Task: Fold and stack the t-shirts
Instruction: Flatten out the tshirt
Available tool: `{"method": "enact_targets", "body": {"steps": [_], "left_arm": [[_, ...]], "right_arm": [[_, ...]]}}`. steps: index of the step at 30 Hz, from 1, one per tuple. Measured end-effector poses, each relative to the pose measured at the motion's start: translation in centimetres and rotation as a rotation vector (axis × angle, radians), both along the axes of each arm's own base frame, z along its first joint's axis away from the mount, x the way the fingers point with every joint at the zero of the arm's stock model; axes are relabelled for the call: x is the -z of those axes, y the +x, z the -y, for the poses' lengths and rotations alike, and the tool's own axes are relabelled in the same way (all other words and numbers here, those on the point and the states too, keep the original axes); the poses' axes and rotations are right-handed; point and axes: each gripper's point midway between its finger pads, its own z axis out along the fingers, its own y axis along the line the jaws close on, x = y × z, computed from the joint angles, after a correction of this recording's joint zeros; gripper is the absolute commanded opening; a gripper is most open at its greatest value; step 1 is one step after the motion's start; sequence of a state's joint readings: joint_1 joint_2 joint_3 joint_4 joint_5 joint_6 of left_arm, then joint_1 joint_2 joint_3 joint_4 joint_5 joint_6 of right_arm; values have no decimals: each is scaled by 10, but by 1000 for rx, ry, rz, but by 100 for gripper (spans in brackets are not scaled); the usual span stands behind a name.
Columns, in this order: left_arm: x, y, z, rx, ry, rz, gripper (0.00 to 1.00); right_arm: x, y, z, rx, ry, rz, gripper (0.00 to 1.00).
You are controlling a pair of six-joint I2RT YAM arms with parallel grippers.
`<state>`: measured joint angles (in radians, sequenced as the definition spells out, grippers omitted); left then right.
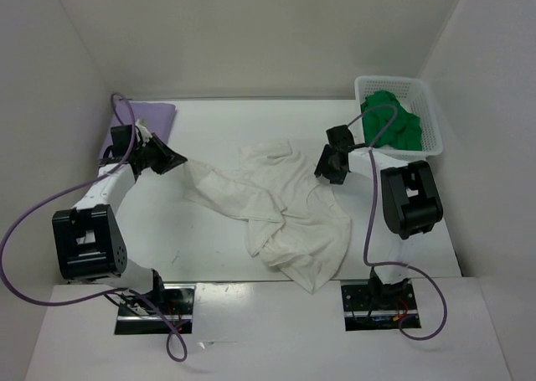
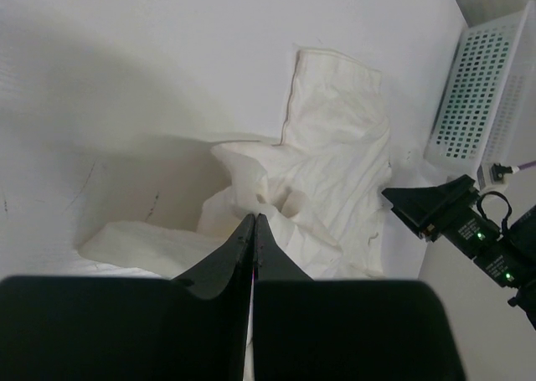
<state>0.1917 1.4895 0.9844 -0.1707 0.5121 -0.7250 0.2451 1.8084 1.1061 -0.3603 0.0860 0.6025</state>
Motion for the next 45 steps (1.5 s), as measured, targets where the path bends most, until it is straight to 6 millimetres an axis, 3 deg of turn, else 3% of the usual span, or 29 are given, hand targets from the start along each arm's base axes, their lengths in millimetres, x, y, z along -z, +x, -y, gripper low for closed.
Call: {"method": "enact_targets", "body": {"steps": [1,2,4,8,10,12,13,16,18,20,23,26,28,34,37,41,43,45], "left_arm": [[-2,0,1,5,-4,4,0],[-4,1,1,9,-7,9,0],[-10,3,2,16,-9,22,0],[-28,8,4,37,-9,58,0],[-46,8,5,45,-5,88,0],[-77,9,5,53,4,151,0],[-96,9,5,54,9,192,0],[-160,5,-3,46,33,351,0],[-199,-4,-8,33,54,452,0],[-232,-13,-12,22,66,534,0],[-273,-21,-13,20,87,623,0],[-302,-27,-15,16,101,675,0],[-329,-33,-19,2,118,717,0],[-421,-66,-19,-43,206,900,0],[-444,-77,-17,-49,228,961,0],[-436,-67,-20,-44,224,955,0],[-408,-46,-27,-47,206,896,0],[-366,-14,-36,-46,173,798,0]], "right_arm": [[1,4,-5,-21,14,-3,33],[1,7,-9,-42,25,-3,20],[0,13,-17,-70,58,-1,0],[-15,19,-24,-92,88,30,0],[-43,20,-26,-103,104,80,0],[-95,26,-29,-118,127,181,0],[-132,30,-30,-127,142,255,0],[-264,28,-33,-160,201,547,0],[-357,6,-31,-185,242,759,0],[-432,-30,-25,-209,280,936,0],[-499,-81,-17,-242,320,1101,0],[-543,-118,-12,-266,342,1197,0],[-562,-133,-11,-280,351,1232,0],[-593,-164,-16,-318,390,1270,0],[-601,-166,-16,-310,388,1281,0],[-593,-152,-11,-271,346,1273,0],[-569,-127,-18,-264,325,1231,0],[-525,-92,-28,-267,301,1130,0]]}}
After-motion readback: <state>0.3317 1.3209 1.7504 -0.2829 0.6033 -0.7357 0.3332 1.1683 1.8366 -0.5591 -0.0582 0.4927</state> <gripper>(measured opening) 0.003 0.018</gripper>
